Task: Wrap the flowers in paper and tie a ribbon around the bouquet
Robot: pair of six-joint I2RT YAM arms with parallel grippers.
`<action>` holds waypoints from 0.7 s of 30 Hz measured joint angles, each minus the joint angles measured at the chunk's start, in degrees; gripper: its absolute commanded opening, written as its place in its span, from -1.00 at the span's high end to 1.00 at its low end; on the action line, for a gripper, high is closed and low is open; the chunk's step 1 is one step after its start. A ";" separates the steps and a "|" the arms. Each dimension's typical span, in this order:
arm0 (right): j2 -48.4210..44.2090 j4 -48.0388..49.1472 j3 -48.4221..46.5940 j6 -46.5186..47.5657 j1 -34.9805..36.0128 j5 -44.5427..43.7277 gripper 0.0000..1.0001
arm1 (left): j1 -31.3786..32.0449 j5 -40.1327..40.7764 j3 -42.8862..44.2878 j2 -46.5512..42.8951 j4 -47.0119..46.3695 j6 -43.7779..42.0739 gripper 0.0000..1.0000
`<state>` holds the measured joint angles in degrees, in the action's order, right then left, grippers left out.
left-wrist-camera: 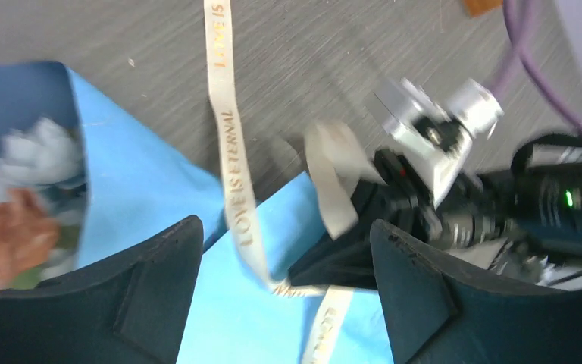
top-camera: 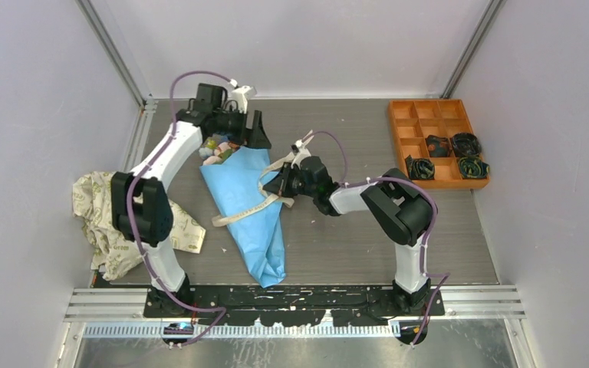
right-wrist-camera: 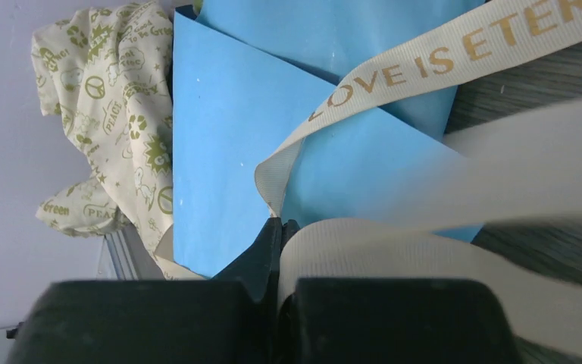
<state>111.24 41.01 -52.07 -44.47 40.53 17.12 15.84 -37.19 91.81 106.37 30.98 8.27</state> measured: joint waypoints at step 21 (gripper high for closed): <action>4.04 -16.33 -12.20 -13.42 -5.20 4.02 0.98 | 10.64 3.58 -15.26 -6.47 14.40 -76.50 -0.70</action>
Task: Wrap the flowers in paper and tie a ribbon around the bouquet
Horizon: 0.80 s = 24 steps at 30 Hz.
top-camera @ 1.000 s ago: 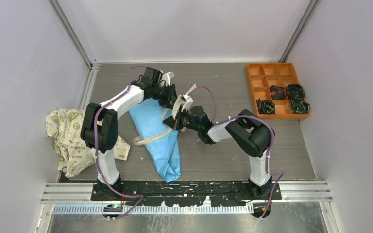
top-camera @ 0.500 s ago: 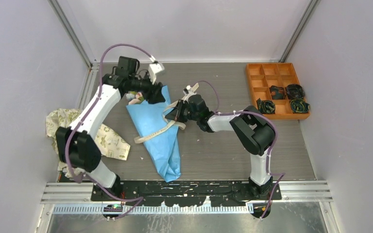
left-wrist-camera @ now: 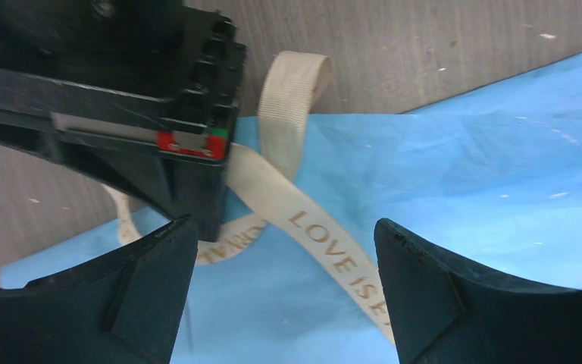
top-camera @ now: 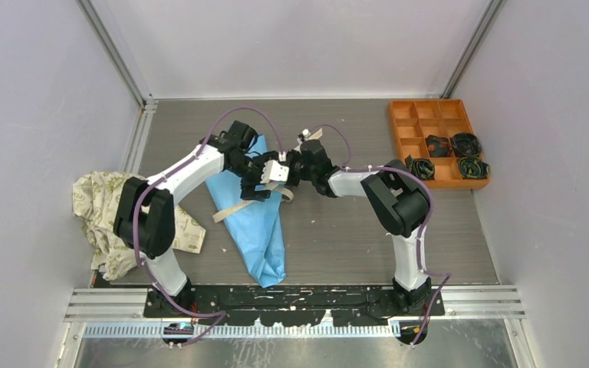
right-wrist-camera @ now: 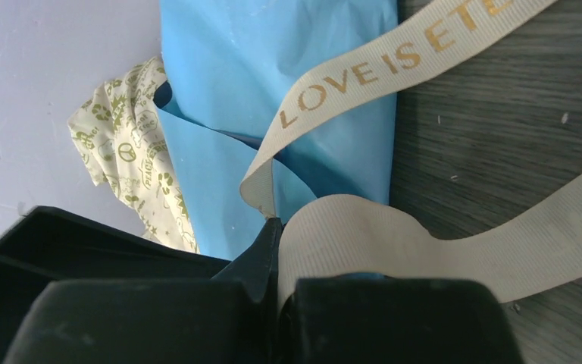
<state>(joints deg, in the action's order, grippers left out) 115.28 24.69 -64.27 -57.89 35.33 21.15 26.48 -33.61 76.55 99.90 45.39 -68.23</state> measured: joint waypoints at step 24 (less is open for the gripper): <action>0.92 -4.26 -0.68 -4.96 0.11 1.49 0.79 | -1.99 6.99 -3.72 4.87 -11.76 -3.21 1.00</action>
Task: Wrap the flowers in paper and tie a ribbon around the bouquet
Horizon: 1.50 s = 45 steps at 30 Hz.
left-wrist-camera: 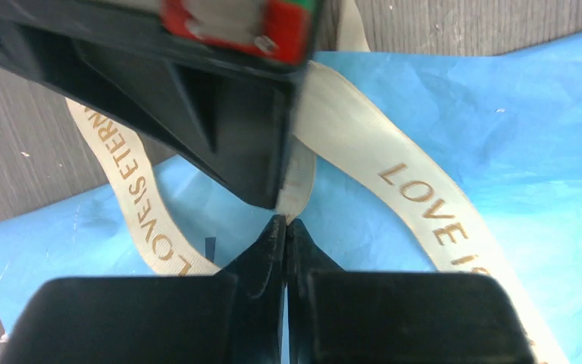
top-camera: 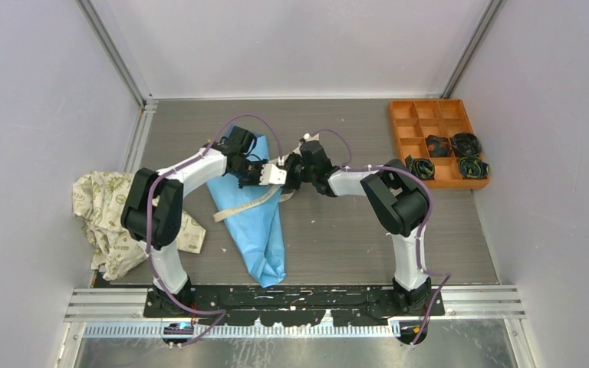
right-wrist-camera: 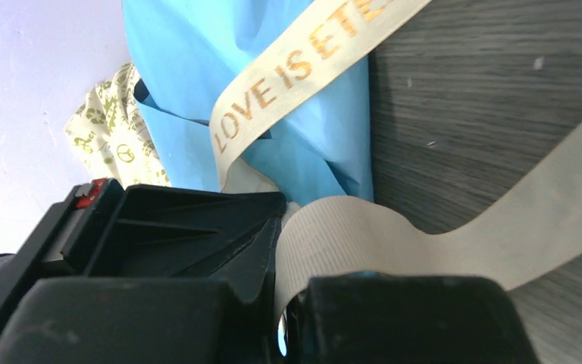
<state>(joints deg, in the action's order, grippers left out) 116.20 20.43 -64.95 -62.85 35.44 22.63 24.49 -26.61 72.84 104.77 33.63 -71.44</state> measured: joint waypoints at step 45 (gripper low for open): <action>2.32 -57.02 -33.70 39.28 -5.42 -8.81 -0.22 | -1.97 2.60 -12.13 -9.53 -5.35 29.40 1.00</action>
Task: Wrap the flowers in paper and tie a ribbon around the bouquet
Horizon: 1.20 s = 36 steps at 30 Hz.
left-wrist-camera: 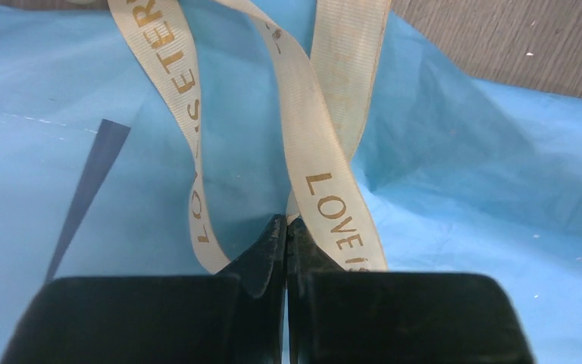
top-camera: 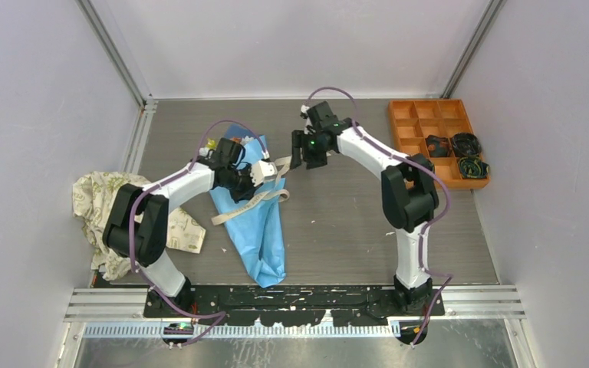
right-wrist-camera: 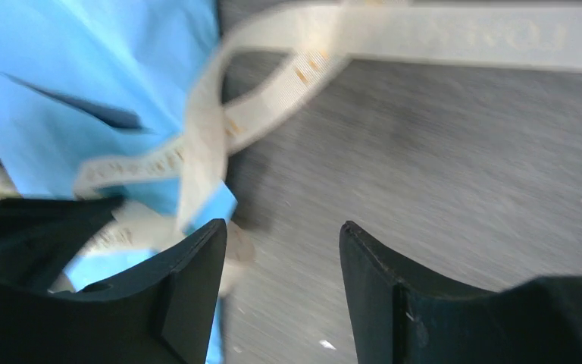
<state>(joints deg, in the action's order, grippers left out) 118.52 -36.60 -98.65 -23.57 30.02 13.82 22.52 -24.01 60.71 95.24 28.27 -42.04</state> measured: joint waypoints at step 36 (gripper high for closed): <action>-7.26 59.45 36.63 56.41 10.32 16.76 -0.08 | -5.53 -7.37 -1.66 0.42 -5.01 9.09 0.99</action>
<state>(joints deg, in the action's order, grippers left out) 111.26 22.85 -62.02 32.84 40.34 30.59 16.99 -31.38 59.05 95.66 23.27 -32.95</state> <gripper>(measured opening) 0.569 0.008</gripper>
